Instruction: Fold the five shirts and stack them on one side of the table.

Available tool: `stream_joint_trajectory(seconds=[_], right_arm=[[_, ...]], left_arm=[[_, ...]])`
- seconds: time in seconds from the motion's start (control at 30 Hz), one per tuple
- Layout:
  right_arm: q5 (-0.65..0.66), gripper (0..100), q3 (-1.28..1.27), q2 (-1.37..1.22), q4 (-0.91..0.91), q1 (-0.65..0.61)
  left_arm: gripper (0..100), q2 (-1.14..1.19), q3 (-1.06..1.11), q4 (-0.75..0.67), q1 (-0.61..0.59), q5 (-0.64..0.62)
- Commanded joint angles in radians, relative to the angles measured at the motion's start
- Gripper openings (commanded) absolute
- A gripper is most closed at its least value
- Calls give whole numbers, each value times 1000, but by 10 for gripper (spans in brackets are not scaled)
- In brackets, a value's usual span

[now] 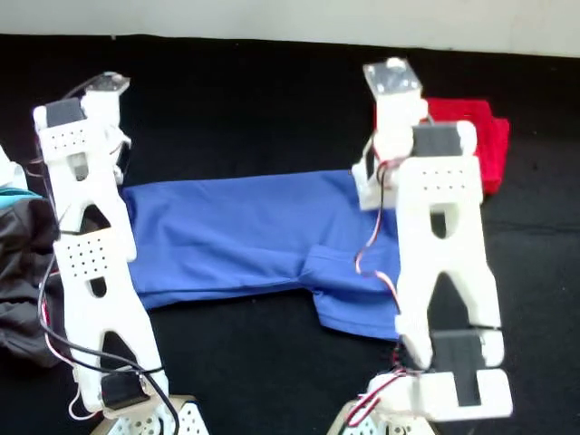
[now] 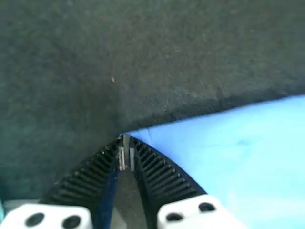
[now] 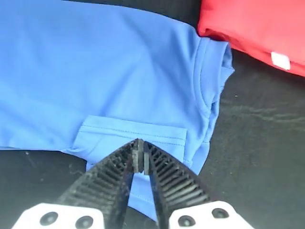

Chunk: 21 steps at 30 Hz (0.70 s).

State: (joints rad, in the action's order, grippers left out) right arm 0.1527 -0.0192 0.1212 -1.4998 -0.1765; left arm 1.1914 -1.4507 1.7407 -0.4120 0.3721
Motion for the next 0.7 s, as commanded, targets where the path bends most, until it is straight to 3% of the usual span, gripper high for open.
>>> stream_joint_trajectory(seconds=[0.0,0.13,0.37,0.67], right_arm=[[-3,6,-189,104,133,-7],[-3,6,-294,133,203,-8],[-3,6,-308,131,209,-8],[-5,6,-309,131,208,-41]], left_arm=[[47,-30,-125,44,-4,-21],[153,-171,88,46,-30,-38],[140,-456,657,5,-1,-40],[140,-463,843,-215,-58,-137]])
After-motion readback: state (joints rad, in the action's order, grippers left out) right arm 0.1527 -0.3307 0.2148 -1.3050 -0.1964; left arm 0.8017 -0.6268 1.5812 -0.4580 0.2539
